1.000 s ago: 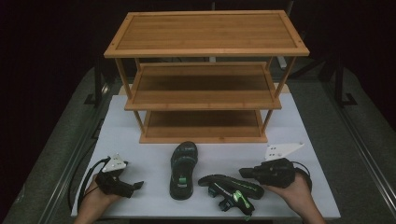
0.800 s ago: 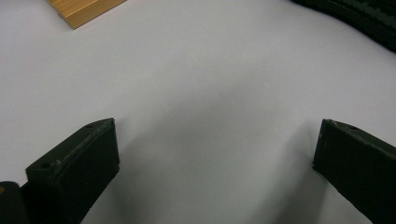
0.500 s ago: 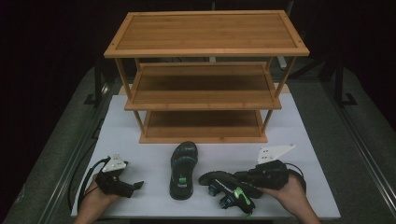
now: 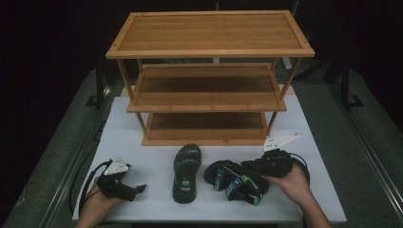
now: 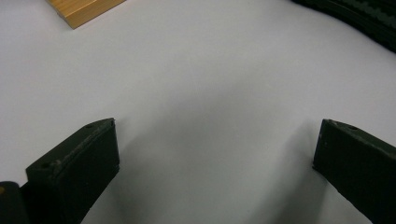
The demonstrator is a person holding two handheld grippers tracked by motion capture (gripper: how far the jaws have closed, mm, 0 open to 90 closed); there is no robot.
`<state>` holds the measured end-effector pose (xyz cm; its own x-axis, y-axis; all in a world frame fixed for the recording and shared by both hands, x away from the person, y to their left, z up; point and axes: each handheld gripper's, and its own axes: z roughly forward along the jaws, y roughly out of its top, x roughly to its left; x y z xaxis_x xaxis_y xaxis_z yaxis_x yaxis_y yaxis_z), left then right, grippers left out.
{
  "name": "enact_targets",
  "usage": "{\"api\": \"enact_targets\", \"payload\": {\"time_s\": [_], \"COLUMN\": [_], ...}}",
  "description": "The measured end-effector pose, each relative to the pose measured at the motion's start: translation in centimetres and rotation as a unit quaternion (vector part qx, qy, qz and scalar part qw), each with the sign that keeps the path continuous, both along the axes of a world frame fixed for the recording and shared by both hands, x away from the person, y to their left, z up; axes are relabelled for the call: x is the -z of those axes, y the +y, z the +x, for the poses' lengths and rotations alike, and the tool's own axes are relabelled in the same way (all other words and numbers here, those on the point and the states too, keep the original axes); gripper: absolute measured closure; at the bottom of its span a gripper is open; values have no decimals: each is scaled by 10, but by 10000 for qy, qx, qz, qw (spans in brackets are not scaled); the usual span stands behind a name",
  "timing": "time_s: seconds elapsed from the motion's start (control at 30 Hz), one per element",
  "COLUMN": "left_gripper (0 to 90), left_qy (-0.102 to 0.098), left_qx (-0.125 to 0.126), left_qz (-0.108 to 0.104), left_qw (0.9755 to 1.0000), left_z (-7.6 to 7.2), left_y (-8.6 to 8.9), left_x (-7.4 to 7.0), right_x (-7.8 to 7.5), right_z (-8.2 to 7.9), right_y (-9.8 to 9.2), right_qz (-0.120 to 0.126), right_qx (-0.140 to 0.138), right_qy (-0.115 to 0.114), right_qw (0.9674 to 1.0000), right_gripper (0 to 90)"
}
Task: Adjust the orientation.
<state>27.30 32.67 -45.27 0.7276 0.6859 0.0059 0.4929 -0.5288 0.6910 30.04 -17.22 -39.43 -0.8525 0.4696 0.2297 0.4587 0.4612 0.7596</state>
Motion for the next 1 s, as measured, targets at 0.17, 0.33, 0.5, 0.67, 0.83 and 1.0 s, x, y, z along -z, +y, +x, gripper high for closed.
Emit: {"api": "enact_targets", "payload": {"time_s": [0.17, 0.33, 0.5, 0.67, 0.83, 1.0], "left_gripper": [0, 0, 0, 0, 0, 0], "left_qy": [0, 9, 8, 5, 5, 6], "left_qx": [-3, 0, 4, 5, 5, 4], "left_qz": [-3, 0, 7, 11, 10, 11], "left_qw": [10000, 10000, 10000, 10000, 10000, 10000], "left_z": [0, 0, 0, 0, 0, 0], "left_y": [0, 0, 0, 0, 0, 0], "left_x": [0, 0, 0, 0, 0, 0], "right_x": [8, 19, 25, 16, 3, -2], "right_z": [15, 29, 37, 32, 19, 3], "right_y": [-2, -3, -14, -27, -46, -60], "right_qz": [-56, -134, -48, 81, 257, 203], "right_qx": [145, 275, 569, 758, 892, 957], "right_qy": [137, 256, 226, -12, -121, -136], "right_qw": [9998, 9992, 9981, 9971, 9956, 9951], "right_gripper": [897, 896, 896, 894, 791, 722]}}
